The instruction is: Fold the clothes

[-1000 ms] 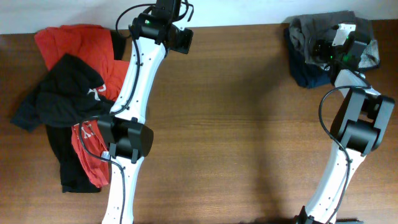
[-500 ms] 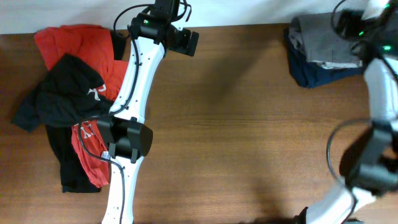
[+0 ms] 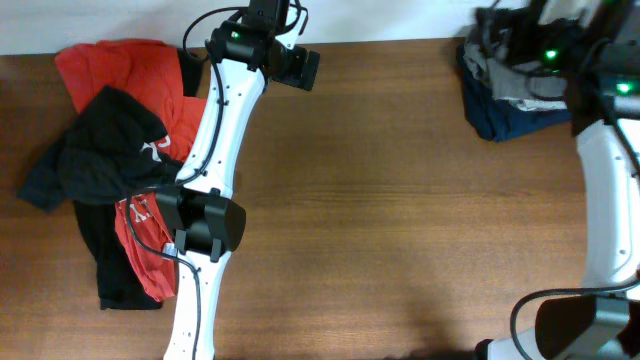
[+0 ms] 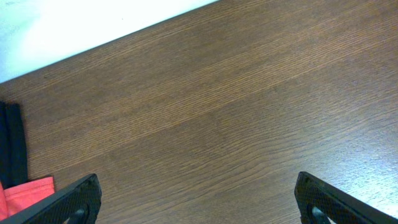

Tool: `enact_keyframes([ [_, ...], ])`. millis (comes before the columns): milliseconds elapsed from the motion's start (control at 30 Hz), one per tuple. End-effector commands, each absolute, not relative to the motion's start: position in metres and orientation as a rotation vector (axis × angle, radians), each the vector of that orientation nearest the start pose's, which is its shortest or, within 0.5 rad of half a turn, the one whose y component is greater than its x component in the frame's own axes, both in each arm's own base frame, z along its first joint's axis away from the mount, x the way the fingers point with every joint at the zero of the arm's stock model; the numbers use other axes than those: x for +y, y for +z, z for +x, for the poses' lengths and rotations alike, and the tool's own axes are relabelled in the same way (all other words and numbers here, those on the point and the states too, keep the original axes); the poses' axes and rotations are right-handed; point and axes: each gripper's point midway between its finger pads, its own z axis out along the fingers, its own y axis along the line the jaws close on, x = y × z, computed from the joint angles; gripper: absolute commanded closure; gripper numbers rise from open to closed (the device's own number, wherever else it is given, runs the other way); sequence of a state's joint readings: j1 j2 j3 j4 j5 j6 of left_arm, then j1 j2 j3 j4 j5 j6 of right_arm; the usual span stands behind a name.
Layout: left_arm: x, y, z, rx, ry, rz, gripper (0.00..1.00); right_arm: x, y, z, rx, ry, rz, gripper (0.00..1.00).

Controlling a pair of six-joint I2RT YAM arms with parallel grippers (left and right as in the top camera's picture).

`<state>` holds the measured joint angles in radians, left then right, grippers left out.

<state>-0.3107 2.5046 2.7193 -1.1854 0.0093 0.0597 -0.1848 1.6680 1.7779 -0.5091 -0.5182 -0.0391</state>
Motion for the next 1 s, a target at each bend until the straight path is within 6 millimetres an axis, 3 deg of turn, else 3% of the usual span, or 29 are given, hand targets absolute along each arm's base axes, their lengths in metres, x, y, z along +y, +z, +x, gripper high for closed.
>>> enact_keyframes([
  [0,-0.180,0.180,0.570,2.498,-0.096,0.463,0.01,0.083,0.396,0.452,1.851,0.757,-0.473,0.01],
  [167,-0.193,0.180,0.566,2.493,-0.105,0.491,0.01,0.087,0.382,0.447,1.923,0.777,-0.445,0.01],
  [300,-0.195,0.180,0.565,2.492,-0.107,0.496,0.01,0.082,0.398,0.440,1.847,0.627,-0.553,0.01],
  [400,-0.194,0.180,0.566,2.492,-0.105,0.493,0.01,0.073,0.411,0.430,1.844,0.544,-0.520,0.01],
  [533,-0.196,0.180,0.565,2.492,-0.108,0.498,0.01,0.054,0.441,0.395,1.843,0.346,-0.424,0.01],
  [700,-0.199,0.180,0.564,2.490,-0.110,0.505,0.01,0.041,0.450,0.368,1.838,0.233,-0.374,0.01],
  [833,-0.199,0.180,0.564,2.490,-0.110,0.505,0.01,0.043,0.446,0.346,1.782,0.179,-0.430,0.01],
  [967,-0.199,0.180,0.564,2.490,-0.110,0.505,0.01,0.045,0.416,0.330,1.705,0.159,-0.439,0.01],
])
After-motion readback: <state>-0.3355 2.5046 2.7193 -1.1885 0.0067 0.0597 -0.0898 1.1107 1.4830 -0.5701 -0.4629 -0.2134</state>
